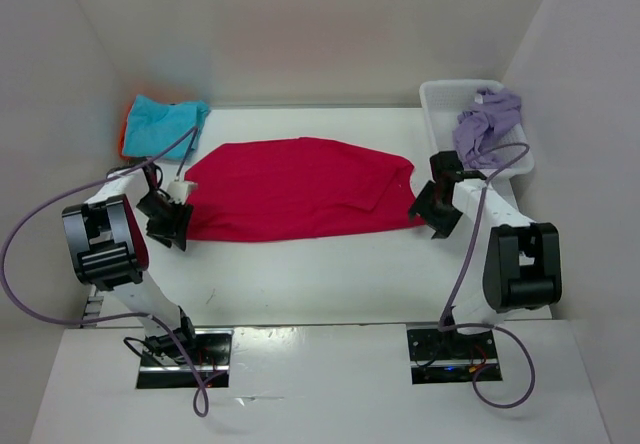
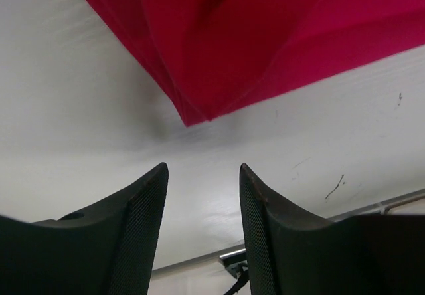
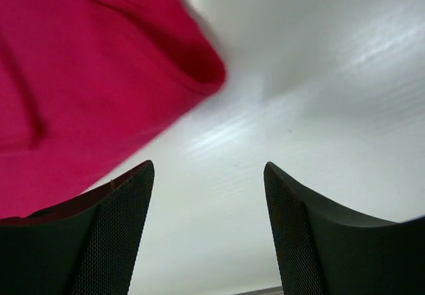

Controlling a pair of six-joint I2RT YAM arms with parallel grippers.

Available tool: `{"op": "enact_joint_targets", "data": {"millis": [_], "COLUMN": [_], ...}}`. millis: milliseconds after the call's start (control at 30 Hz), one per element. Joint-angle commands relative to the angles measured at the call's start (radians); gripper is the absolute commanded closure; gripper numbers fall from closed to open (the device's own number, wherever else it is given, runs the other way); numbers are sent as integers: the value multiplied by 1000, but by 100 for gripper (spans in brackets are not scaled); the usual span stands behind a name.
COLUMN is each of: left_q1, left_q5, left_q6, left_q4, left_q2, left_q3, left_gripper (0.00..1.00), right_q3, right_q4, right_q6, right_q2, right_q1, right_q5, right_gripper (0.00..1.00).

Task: Fold and stack the t-shirts
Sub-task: Fold the flattened tshirt in 1/3 of the way

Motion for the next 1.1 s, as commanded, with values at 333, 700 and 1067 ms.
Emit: {"op": "enact_joint_targets", "data": {"millis": [333,700,1067], "left_q1": [6,49,49], "left_q5": [156,233,245], "left_q6": [-106,-117,-117], "left_q4": [112,107,126], "left_q2": [58,92,175], "left_q3": [43,41,69], "left_gripper": [40,35,60], "right_q3": [-80,-102,-116], "right_q4": [241,204,270], "right_q6": [70,82,82], "right_q2": [119,39,191], "right_q1": [-71,-124,-154], "right_q5": [-170,-133,-199], "right_gripper": [29,26,96]}}
